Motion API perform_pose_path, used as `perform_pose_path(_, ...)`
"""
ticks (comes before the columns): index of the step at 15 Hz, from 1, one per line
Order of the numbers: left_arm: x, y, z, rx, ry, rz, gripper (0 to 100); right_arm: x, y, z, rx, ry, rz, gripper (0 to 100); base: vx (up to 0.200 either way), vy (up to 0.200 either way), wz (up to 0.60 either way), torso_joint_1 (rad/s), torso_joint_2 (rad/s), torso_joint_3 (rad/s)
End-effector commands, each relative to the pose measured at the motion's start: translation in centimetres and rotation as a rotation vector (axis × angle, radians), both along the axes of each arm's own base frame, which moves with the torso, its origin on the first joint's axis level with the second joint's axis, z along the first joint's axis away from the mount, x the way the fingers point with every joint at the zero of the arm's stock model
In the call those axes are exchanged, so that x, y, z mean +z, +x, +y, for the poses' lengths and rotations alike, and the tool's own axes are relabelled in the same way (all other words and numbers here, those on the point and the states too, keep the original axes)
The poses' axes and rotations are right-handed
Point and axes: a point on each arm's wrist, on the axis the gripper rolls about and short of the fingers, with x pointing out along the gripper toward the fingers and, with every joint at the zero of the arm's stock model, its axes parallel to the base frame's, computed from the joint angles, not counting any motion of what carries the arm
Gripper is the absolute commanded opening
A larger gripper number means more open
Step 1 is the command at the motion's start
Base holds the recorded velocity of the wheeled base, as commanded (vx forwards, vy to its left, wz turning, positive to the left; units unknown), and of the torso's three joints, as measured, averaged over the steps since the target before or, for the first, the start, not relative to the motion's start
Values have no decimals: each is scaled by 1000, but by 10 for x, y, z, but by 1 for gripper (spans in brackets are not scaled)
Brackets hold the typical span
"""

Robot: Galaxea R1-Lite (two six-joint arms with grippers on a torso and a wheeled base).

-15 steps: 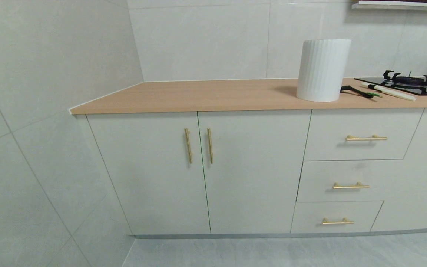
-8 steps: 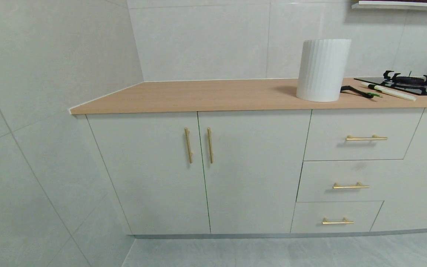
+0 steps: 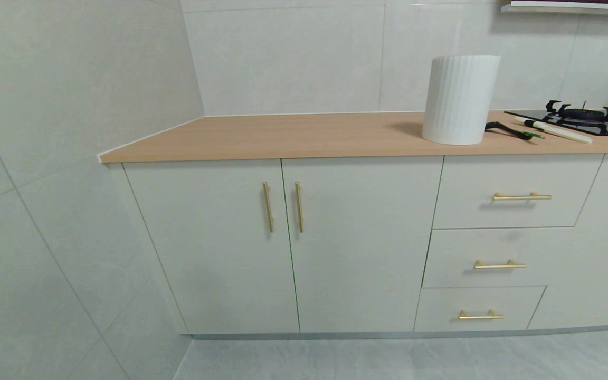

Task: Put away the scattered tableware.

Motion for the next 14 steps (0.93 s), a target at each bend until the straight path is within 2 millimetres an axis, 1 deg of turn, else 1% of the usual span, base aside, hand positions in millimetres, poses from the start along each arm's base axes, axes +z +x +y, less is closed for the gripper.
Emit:
perform_pose_path(1,-4,1,0,-23,-10,12,100,-8,2,1,28,6,50,100,0,0,0,0,0,0)
perform_pose_path(5,-6,2,-2,-75,-129,2,100,-8,2,1,54,-4,52,100,0,0,0,0,0,0)
perform_pose_path(6,-8,2,-3,-147,-113,27,100,-8,2,1,52,-2,51,100,0,0,0,0,0,0)
perform_pose_path(7,-10,2,-4,-178,-73,51,100,-8,2,1,52,-2,51,100,0,0,0,0,0,0)
perform_pose_path(11,-10,2,-4,-188,-59,54,100,-8,2,1,54,-4,52,100,0,0,0,0,0,0)
perform_pose_path(13,-10,2,-4,-188,-120,44,100,-9,2,1,54,-2,53,100,0,0,0,0,0,0)
perform_pose_path(14,-9,2,-4,-187,-121,43,100,-8,2,1,54,-2,51,100,0,0,0,0,0,0)
